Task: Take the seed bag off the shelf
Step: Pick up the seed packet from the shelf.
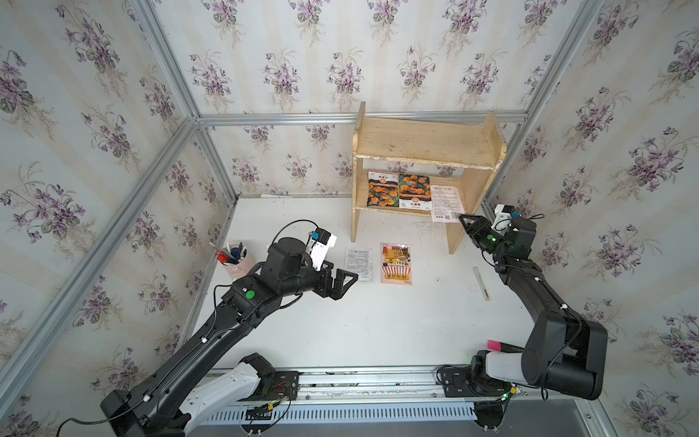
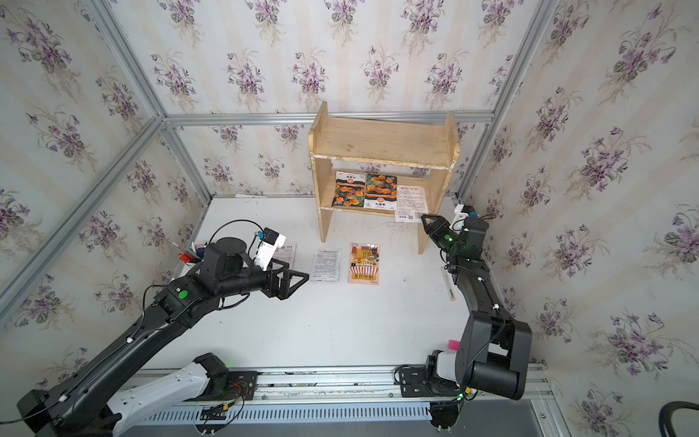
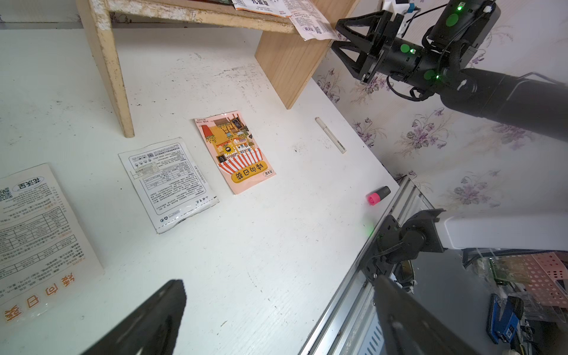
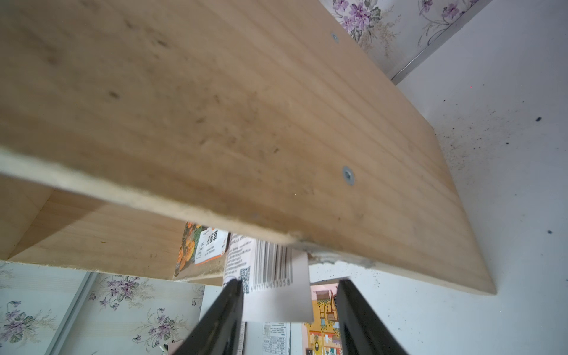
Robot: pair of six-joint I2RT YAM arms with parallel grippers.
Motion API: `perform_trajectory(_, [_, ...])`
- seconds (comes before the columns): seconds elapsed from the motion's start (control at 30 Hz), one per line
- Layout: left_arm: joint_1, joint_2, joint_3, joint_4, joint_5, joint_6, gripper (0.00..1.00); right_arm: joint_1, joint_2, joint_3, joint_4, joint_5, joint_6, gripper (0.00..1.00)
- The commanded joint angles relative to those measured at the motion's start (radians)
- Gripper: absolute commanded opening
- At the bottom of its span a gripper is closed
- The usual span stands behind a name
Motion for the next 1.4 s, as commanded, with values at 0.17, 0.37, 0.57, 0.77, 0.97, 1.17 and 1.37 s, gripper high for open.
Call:
perform_trajectory(0.17, [0.001, 0.009, 0.01, 0.01, 0.01, -0.002, 1.0, 0.001, 0.007, 0.022, 0.035, -0.037, 0.009, 0.47])
perform_trajectory(0.37, [0.001, 0.006, 0.011, 0.006, 0.012, -0.003, 1.0, 0.001, 0.024, 0.026, 0.043, -0.042, 0.015, 0.42])
perform_trajectory(0.57, [0.0, 0.011, 0.014, 0.005, 0.011, -0.002, 1.0, 0.001, 0.032, 0.027, 0.048, -0.044, 0.021, 0.3])
perform_trajectory(0.77, [0.001, 0.023, 0.019, 0.021, 0.02, -0.011, 1.0, 0.001, 0.0, 0.017, 0.026, -0.022, 0.005, 0.07])
perform_trajectory(0.97, [0.001, 0.032, 0.024, 0.037, 0.028, -0.02, 1.0, 0.001, -0.069, 0.025, -0.041, 0.032, -0.045, 0.0])
perform_trajectory(1.17, [0.001, 0.04, 0.021, 0.064, 0.041, -0.038, 1.0, 0.001, -0.145, 0.044, -0.143, 0.072, -0.118, 0.0])
perform_trajectory(1.37, [0.001, 0.068, -0.001, 0.177, 0.071, -0.112, 1.0, 0.002, -0.243, 0.034, -0.212, 0.054, -0.154, 0.0])
